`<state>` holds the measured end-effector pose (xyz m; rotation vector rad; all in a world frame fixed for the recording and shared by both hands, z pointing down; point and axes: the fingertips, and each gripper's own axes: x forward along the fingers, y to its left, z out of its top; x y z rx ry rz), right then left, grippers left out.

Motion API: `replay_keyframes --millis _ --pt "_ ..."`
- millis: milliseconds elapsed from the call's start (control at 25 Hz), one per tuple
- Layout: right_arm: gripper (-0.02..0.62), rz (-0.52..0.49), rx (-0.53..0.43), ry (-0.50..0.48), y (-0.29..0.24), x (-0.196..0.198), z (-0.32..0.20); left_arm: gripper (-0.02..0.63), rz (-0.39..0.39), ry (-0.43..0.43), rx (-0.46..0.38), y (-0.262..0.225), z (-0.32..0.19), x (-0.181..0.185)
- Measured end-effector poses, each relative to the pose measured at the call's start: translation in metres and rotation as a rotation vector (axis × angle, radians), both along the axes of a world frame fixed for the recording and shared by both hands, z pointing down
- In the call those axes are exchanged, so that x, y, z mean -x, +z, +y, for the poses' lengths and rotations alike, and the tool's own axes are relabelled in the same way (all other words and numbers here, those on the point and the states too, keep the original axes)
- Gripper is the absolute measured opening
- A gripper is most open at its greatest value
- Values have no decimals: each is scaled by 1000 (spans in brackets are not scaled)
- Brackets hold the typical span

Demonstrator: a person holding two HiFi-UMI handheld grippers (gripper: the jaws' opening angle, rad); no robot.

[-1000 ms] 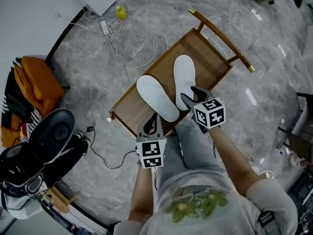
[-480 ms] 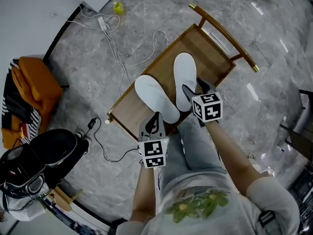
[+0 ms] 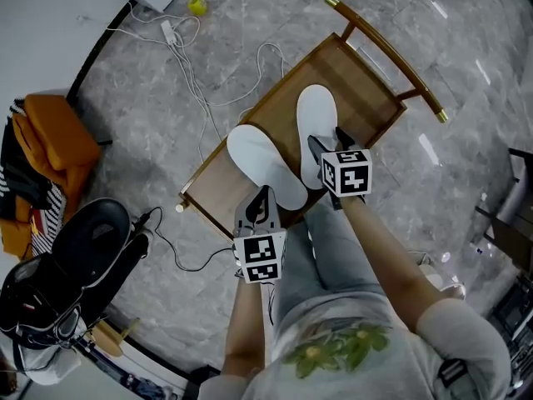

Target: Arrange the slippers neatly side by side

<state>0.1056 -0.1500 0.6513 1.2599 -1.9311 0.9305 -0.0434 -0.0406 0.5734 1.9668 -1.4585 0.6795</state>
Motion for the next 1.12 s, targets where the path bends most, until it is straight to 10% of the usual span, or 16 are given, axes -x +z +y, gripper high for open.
replay_keyframes --millis 480,1120 --pt "95 69 2 -64 8 4 -3 17 1 -9 16 7 1 7" --pt "67 93 -67 -405 4 31 -3 17 -1 -16 13 9 2 12"
